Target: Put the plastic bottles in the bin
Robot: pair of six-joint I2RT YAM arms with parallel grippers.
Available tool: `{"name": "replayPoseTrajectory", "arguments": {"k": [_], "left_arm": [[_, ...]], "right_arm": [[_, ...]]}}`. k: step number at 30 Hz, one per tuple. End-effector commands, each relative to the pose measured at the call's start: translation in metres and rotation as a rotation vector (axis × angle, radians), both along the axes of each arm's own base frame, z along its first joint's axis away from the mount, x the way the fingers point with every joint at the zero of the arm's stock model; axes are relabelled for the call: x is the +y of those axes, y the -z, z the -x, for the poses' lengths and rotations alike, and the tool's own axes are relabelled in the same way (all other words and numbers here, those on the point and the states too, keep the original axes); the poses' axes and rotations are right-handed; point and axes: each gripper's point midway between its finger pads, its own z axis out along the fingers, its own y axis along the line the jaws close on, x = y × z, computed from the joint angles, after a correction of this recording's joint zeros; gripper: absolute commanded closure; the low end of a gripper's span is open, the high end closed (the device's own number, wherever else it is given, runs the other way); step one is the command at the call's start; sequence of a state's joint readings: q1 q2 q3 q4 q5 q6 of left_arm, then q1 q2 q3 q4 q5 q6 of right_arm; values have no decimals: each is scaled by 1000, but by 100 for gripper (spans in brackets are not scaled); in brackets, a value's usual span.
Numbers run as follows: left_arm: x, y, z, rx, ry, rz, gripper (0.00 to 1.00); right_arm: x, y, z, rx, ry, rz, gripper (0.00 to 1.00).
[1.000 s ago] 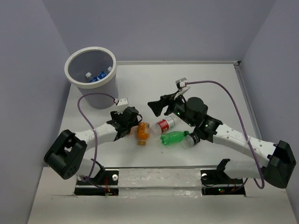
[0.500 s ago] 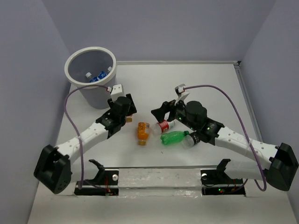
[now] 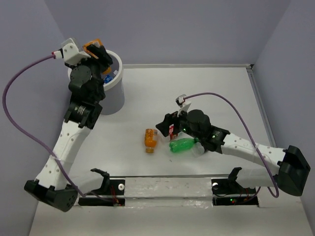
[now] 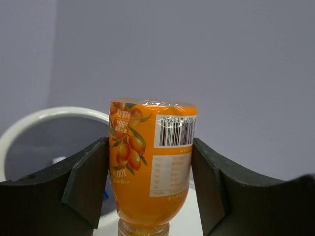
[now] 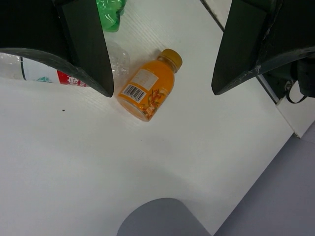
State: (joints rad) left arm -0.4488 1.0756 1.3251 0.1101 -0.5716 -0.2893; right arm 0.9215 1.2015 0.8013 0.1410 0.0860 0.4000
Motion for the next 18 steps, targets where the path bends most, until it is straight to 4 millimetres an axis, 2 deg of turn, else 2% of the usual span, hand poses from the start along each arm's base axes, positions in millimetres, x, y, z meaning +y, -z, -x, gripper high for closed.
{"name": "replayPoseTrajectory", "arguments": {"k": [1, 2, 3, 4, 5, 6, 8, 10, 12, 13, 14, 16, 17, 18], "left_arm": [[49, 20, -59, 118, -208, -148, 50], [62, 26, -73, 146, -256, -158, 49], [68, 28, -78, 149, -272, -157, 46], [73, 30, -84, 150, -285, -155, 25], [80, 40, -90, 169, -313, -157, 9], [89, 41, -92, 163, -335, -145, 1], [92, 42, -97, 170, -327, -144, 1], [87, 37, -95, 155, -285, -135, 1], [80, 21, -80, 99, -228, -109, 1], [75, 16, -74, 76, -192, -99, 1], [66, 8, -59, 41, -134, -82, 1], [59, 4, -41, 13, -89, -68, 1], [49, 15, -36, 22, -37, -54, 1], [48, 2, -12, -29, -10, -33, 1]], "right_arm": [[18, -4, 13, 3, -46, 13, 15], [23, 8, 13, 18, -45, 52, 15], [25, 12, 14, 26, -42, 74, 15], [25, 20, 14, 37, -20, 108, 14], [34, 19, 19, 38, -28, 114, 14], [35, 34, 18, 60, -7, 160, 13], [44, 38, 19, 75, 7, 166, 12], [50, 57, 16, 107, 35, 194, 11], [54, 63, 11, 117, 58, 204, 11], [58, 73, 10, 122, 67, 227, 10], [60, 74, 7, 121, 78, 231, 10], [61, 77, 3, 126, 95, 262, 9], [62, 85, -1, 129, 110, 285, 8], [64, 83, -5, 123, 125, 289, 8]]}}
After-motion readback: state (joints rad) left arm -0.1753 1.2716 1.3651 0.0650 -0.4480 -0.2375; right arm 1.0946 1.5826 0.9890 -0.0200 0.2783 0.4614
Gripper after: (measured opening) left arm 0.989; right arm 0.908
